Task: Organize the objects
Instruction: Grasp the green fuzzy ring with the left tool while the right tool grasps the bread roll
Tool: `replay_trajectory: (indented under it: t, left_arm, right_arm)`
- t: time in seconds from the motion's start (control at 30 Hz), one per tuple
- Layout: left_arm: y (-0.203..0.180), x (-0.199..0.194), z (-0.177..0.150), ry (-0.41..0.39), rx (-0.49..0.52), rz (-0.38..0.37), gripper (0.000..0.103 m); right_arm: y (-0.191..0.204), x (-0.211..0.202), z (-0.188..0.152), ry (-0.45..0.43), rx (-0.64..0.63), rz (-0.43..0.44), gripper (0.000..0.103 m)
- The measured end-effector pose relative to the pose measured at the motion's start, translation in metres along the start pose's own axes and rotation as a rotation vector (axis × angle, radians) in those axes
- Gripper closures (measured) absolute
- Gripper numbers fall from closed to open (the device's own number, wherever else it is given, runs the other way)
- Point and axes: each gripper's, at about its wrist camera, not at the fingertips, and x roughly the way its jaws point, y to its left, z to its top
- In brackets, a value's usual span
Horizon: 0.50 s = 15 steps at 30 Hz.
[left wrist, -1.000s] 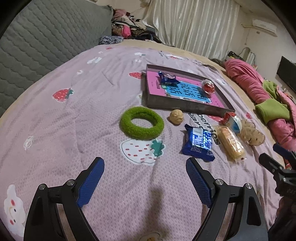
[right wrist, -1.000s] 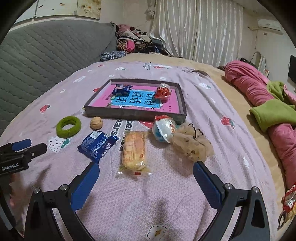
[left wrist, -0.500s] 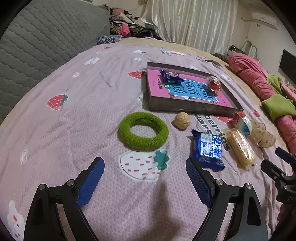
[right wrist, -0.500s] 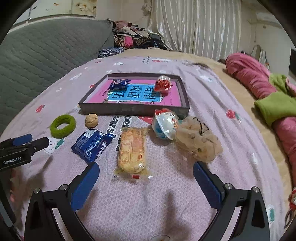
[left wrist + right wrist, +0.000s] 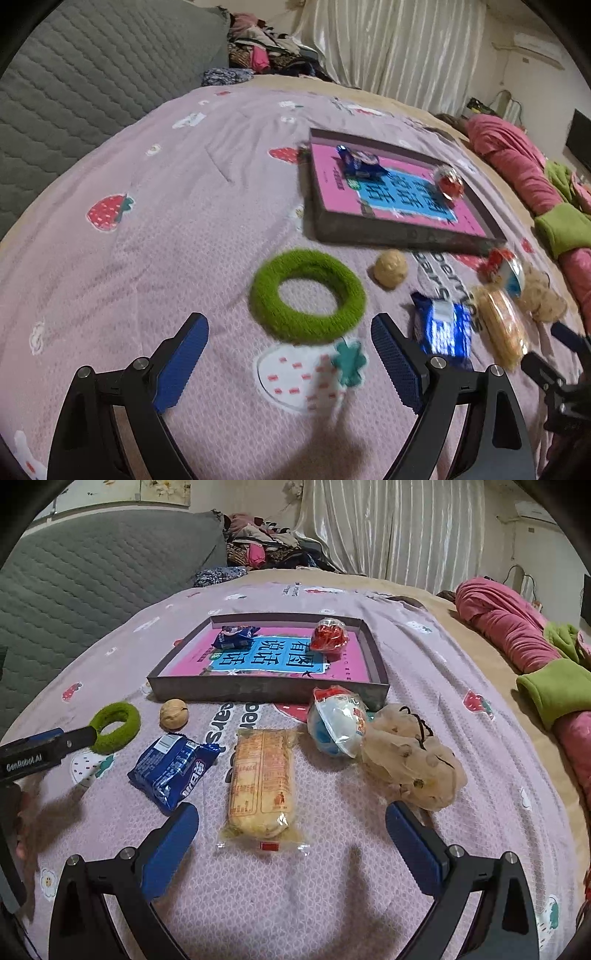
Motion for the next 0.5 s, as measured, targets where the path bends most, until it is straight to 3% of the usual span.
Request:
replay_trajectory:
  t: [0.5]
  left_arm:
    - [0.014,0.04,0.025,0.045,0.001,0.076,0.013]
  right_arm:
    - [0.005,0.019,0.005,0.008,-0.012,-0.04,0.001]
